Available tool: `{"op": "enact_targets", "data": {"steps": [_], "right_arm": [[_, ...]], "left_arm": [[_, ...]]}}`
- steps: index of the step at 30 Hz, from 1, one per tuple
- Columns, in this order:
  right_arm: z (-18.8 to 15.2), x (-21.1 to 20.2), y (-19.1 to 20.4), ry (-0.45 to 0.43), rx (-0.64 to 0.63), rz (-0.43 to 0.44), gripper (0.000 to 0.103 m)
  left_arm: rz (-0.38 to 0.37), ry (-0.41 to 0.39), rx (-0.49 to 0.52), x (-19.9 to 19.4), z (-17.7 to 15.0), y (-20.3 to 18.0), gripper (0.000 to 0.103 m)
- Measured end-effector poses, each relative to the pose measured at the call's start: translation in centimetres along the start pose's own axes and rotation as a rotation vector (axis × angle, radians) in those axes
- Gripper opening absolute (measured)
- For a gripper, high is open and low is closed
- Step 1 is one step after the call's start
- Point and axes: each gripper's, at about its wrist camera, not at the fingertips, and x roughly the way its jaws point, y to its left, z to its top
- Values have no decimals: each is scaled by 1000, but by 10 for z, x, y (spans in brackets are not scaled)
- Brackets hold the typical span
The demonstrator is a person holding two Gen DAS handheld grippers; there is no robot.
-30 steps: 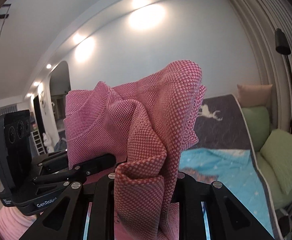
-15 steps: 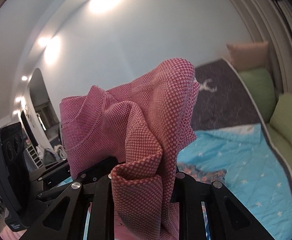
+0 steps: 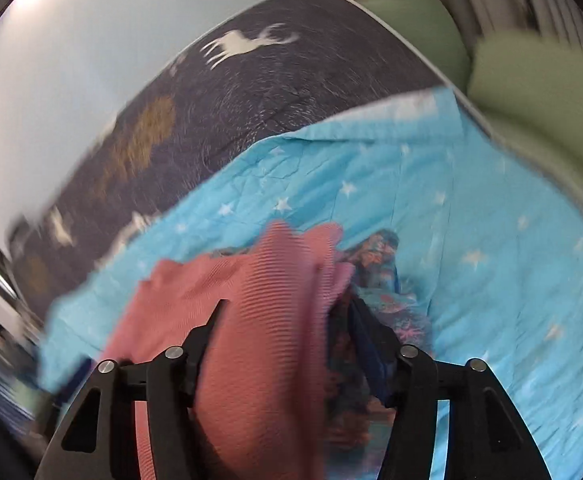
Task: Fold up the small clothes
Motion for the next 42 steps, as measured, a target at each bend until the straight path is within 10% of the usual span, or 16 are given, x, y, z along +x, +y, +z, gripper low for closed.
{"op": "enact_targets", "data": {"steps": [3,13,23,42], "right_arm": [[-4,-34,-10,-12,32,1,61],[-96,-220,48,-158,-439,-120,70],[-221,-390,97,-352,-494,-147,84],[-325,-476,106,-364,-471,-192,88]], "left_arm": [[-4,-25,56,-30,-4,-7,73],[-172,-130,63,-210,-74,-11,91],[-115,-248,16,-365,-142,-7,101],[-66,-224,56,-468,-227,1,101]]}}
